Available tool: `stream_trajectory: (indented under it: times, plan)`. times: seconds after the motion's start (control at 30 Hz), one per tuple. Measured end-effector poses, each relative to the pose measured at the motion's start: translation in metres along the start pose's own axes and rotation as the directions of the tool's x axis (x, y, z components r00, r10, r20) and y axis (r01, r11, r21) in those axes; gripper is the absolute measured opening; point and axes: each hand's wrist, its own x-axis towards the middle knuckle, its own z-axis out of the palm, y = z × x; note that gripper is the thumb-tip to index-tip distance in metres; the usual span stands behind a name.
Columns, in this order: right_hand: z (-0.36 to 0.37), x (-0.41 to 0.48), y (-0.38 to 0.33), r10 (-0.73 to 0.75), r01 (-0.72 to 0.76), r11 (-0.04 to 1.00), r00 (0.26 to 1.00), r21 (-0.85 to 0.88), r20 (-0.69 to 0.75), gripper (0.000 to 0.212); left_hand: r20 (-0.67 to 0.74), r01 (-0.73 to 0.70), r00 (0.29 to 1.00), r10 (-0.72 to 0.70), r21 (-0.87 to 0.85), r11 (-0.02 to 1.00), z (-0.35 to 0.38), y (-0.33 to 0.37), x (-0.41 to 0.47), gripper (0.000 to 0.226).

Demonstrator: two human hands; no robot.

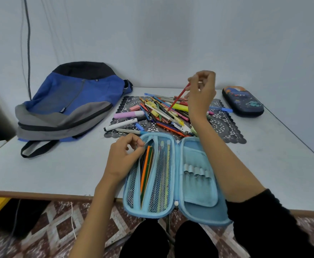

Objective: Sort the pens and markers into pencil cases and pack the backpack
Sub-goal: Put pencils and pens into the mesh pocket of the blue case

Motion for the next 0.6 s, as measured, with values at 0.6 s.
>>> stream_trajectory:
  times: [0.6]
  plan:
    - [-0.011,-0.061,-0.028,0.488,-0.196,0.872,0.4,-0.448,0.776,0.011,-0.013,-0.02,1.0,0.019,-0.015,1.0,0.001,0.0,-0.001,0.003]
